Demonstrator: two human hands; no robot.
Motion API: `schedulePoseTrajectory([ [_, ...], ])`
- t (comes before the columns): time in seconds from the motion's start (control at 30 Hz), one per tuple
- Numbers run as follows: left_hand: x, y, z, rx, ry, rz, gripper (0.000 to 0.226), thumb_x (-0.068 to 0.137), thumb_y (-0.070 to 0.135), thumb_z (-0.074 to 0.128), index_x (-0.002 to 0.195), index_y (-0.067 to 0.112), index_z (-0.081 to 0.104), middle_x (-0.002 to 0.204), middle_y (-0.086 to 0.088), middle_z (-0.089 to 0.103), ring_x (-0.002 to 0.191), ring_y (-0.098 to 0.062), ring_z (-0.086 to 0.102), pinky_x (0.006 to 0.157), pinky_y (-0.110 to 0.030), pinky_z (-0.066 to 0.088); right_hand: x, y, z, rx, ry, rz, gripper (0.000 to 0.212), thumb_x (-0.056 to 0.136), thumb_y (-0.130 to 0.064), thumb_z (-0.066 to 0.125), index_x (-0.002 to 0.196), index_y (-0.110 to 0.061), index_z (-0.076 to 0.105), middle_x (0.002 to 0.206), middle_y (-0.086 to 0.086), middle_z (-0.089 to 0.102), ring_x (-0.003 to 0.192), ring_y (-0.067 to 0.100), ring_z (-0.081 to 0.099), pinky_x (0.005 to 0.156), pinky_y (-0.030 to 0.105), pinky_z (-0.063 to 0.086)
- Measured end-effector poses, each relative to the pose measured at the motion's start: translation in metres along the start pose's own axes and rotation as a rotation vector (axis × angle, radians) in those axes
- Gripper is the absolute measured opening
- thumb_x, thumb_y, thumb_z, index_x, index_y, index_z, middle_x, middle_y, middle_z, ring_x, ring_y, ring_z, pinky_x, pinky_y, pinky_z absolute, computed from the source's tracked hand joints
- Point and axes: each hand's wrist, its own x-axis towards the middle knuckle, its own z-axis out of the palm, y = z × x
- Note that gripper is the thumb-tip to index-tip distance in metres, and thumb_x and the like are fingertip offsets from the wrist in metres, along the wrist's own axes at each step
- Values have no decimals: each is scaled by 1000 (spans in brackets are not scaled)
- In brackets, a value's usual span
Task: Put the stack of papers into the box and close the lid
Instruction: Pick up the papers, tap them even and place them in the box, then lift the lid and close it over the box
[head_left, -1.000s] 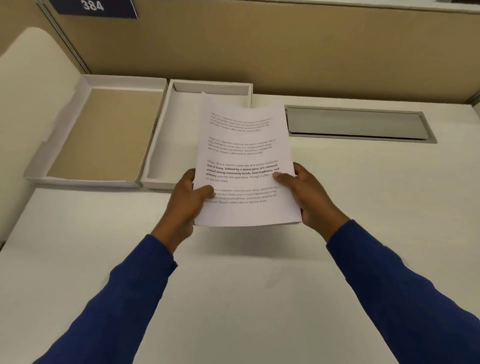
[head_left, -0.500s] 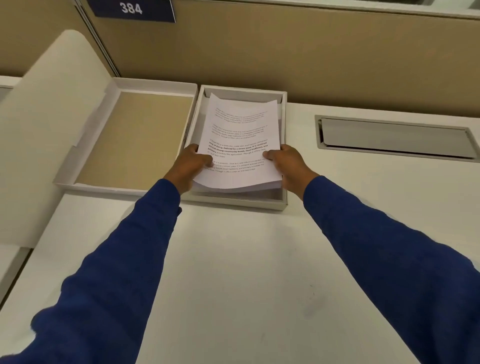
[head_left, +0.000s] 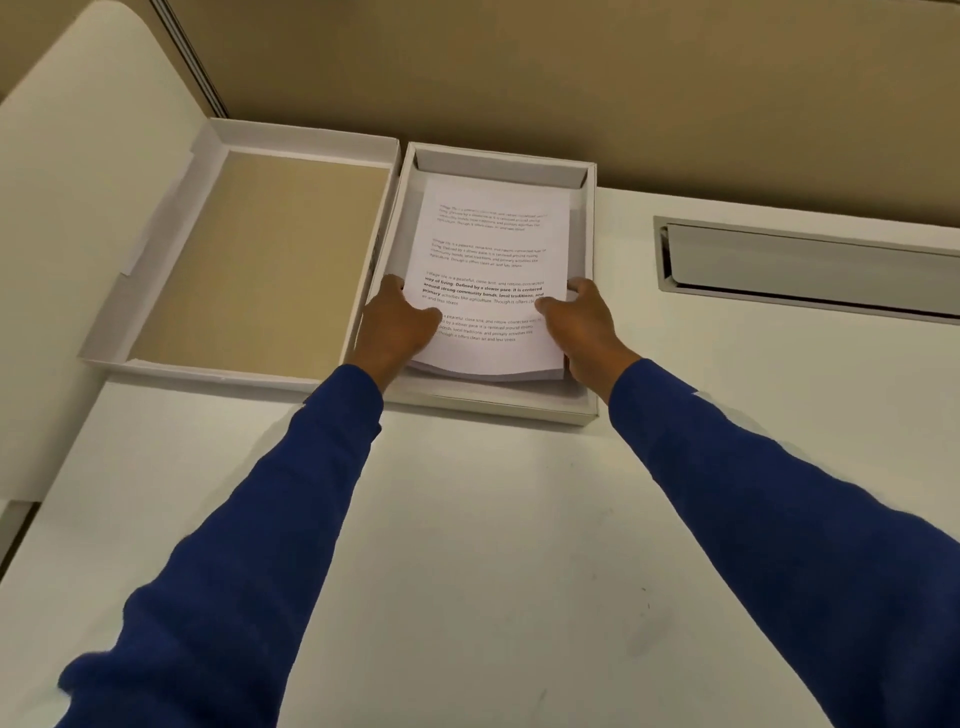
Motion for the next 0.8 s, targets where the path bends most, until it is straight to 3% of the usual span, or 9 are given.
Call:
schedulePoseTrajectory([
  [0.07,-15,-3,-2,-6,36,62,66,91,32,70,149,14,43,119,5,51,103,-15,54,84,-29,44,-9,0,-4,-92,2,-91,58,96,-28,61,149,-21,39,122,-8,54,100,10,61,83,25,54],
  [0.13,-33,-8,-7,-89,145,124,57,92,36,72,141,15,51,121,4,55,108,-13,55,90,-29,47,-19,3,-10,-167,28,-176,59,96,-33,62,150,-23,40,135,-4,56,108,11,60,86,22,48],
  [0.27,-67,-27,-29,-367,609,243,22,92,37,66,101,18,58,94,7,63,76,3,57,73,-16,50,-33,16,-23,-268,149,-287,54,94,-41,65,143,-24,49,145,2,51,122,18,58,94,27,46],
  [0.4,-77,-67,-50,-590,850,9,25,88,49,60,93,28,48,85,13,53,68,6,53,69,-11,47,-37,39,-31,-366,238,-292,59,94,-43,66,145,-20,48,147,5,45,128,26,56,102,38,52],
  [0.5,-69,-98,-54,-733,772,-380,53,83,62,62,112,21,47,97,2,60,76,-14,60,69,-31,55,-37,56,-27,-447,201,-227,64,96,-38,63,152,-16,39,148,10,42,130,28,52,97,31,45],
  [0.57,-63,-108,-56,-764,638,-494,69,81,64,68,123,11,54,95,-2,62,68,-18,60,55,-30,53,-37,66,-24,-499,177,-213,65,97,-30,61,154,-13,35,147,12,43,131,29,51,93,30,42],
  [0.67,-53,-110,-59,-684,555,-459,62,82,46,77,125,6,59,99,-6,65,67,-21,61,49,-27,51,-40,77,-21,-564,174,-237,64,97,-15,58,155,-13,32,144,13,45,128,30,52,91,29,41],
  [0.73,-49,-104,-59,-611,587,-418,43,84,28,74,118,15,51,103,-1,65,76,-22,62,63,-35,61,-42,80,-22,-591,175,-258,63,97,-11,55,155,-13,32,140,13,47,124,30,53,90,31,43],
  [0.8,-51,-98,-56,-576,652,-363,39,85,18,68,115,22,43,100,3,63,78,-18,61,83,-45,64,-43,81,-22,-608,168,-269,61,97,-10,54,154,-12,34,137,14,49,121,31,55,89,33,46],
])
